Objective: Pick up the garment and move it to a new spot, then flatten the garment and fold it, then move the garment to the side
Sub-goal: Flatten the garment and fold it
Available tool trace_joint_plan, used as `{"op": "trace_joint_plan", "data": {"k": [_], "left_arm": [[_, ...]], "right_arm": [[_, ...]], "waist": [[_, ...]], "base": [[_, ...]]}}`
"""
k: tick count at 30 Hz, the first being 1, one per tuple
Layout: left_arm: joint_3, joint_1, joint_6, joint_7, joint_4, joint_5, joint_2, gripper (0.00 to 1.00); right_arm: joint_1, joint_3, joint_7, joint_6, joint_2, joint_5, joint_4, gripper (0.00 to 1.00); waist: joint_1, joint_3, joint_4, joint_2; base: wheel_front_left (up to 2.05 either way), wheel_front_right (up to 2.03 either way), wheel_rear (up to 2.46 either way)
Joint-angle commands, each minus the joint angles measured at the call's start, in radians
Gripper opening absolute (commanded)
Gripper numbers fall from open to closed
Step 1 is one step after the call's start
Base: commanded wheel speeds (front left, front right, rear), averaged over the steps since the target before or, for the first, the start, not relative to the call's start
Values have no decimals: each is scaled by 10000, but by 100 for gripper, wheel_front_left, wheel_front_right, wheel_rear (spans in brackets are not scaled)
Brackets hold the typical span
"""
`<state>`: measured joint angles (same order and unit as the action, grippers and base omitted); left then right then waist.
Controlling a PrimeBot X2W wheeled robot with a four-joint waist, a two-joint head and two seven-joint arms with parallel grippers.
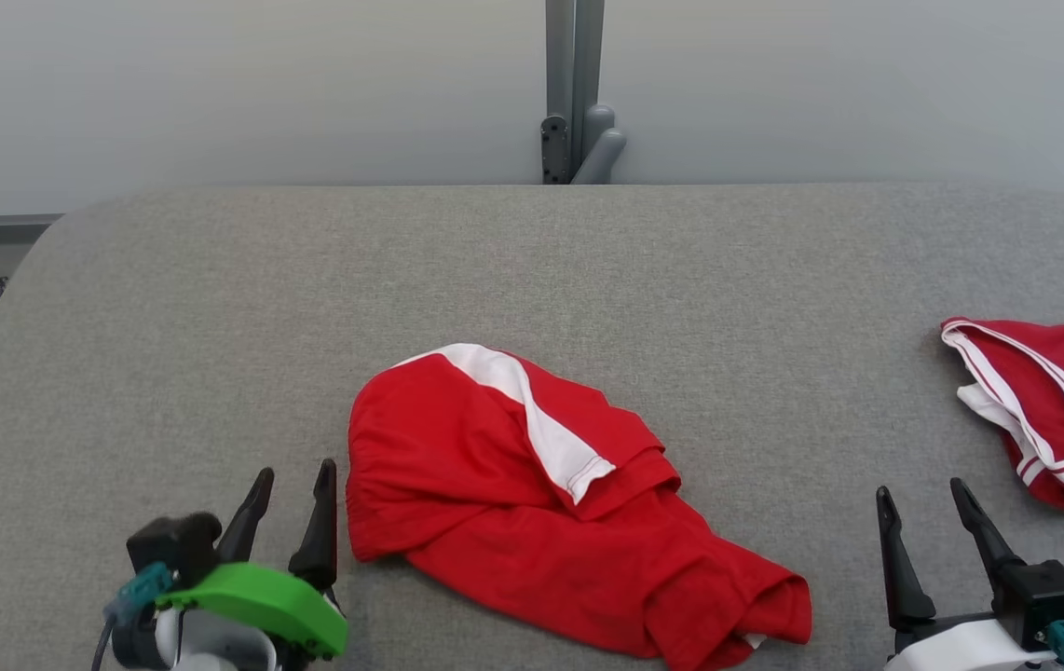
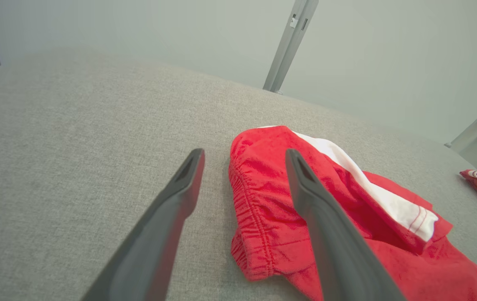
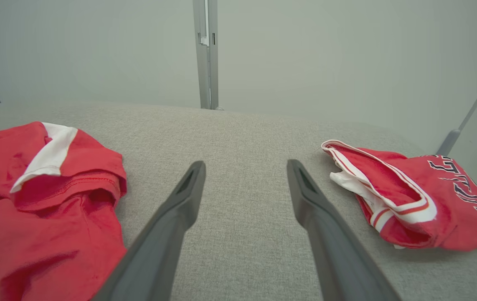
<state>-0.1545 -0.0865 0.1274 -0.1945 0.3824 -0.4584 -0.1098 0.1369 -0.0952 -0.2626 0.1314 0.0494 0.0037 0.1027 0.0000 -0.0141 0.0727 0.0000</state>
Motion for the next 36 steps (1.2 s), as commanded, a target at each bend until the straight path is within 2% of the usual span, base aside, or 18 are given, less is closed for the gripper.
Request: {"op": "trace_joint_plan", "data": {"k": [1,9,16,23,24,25,27,36], "left_arm": [[-94,-433,33,369,307,-360,3,100],[-854,-2657,41,2450,2543,-2048,-308,100],[-1001,-3523,29,2789,4414,-2552,-721,100],[-1309,-3806,30,3166,5140,-3848,-450,100],[-1393,-3773,30,3318,5116,-4132,-379,97],[-1460,-3761,28,3407,5156,-4257,-424,52],[-1759,-3885,29,3259,5179,-4206,-645,0],[-2780,-5482,29,1851,4367,-4252,-969,0]], "right_arm": [[-100,68,-28,-16,22,-49,-6,100],[-366,388,-30,-16,23,-66,118,100],[-433,473,-28,-16,25,-32,188,100],[-408,461,-28,-16,19,22,219,100],[-403,462,-28,-16,22,33,230,100],[-421,475,-28,-16,25,38,243,100],[-514,518,-28,-16,22,42,262,100],[-685,549,-28,-16,23,66,244,100]], "waist": [[0,112,-149,0],[0,359,-787,0],[0,411,-1214,0],[0,419,-1409,0],[0,416,-1417,0],[0,416,-1428,0],[0,412,-1443,0],[0,336,-1611,0]], "base": [[0,0,0],[0,0,0],[0,0,0],[0,0,0],[0,0,0],[0,0,0],[0,0,0],[0,0,0]]}}
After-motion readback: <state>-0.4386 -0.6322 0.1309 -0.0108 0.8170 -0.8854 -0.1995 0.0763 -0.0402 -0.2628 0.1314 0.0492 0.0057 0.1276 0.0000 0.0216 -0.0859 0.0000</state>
